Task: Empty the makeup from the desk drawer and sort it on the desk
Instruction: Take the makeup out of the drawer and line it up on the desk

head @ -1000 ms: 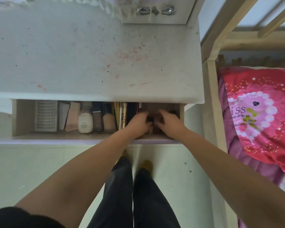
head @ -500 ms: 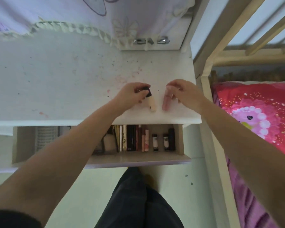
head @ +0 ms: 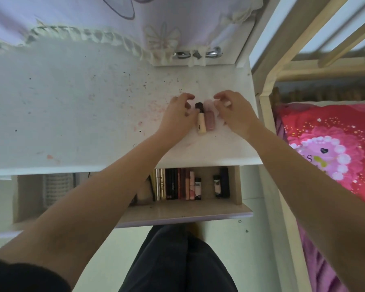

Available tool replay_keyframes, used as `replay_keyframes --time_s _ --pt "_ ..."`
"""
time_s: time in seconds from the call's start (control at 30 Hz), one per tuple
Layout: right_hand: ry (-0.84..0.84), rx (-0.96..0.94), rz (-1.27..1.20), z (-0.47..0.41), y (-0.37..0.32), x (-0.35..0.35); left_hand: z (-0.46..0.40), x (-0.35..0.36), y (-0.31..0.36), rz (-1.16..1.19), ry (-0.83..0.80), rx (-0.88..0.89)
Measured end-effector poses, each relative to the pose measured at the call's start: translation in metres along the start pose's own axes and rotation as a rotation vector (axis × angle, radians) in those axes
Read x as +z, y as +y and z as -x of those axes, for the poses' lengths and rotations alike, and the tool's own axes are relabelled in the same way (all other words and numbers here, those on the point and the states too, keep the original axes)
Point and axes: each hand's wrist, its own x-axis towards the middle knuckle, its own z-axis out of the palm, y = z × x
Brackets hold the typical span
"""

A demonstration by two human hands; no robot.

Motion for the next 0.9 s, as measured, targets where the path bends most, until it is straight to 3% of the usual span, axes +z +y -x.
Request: replay_keyframes --time_s 0.07,0.13,0.23,0.33,0.43,0.57,0.73,0.9 --pt "0.063 -0.036 -0.012 0.031 0.001 -0.008 0.038 -0.008 -0.001 -0.004 0.045 0.098" --pt "0.041 -0.098 -0.053 0.074 0.007 -0.010 0.086 -0.009 -0.011 -0.017 -0.081 0.161" --pt "-0.243 -0.033 0.132 0.127 0.034 0.011 0.137 0.013 -0.039 -0.180 -0.460 0.147" --pt "-0.485 0.102 0.459 0.135 0.066 0.047 0.136 0.051 -0.067 -0.360 -0.621 0.068" --pt "-0.498 0.164 0.642 0.121 0.076 0.071 0.120 0.085 -0.080 -0.540 -0.595 -0.008" --pt "-0.577 0.097 0.829 0.117 0.077 0.084 0.118 0.097 -0.078 -0.668 -0.558 -0.035" --pt "-0.423 0.022 0.728 0.125 0.076 0.080 0.122 0.087 -0.077 -0.593 -0.405 0.085" --pt "-0.479 -0.093 0.726 0.135 0.075 0.079 0.127 0.081 -0.071 -0.456 -0.432 0.133"
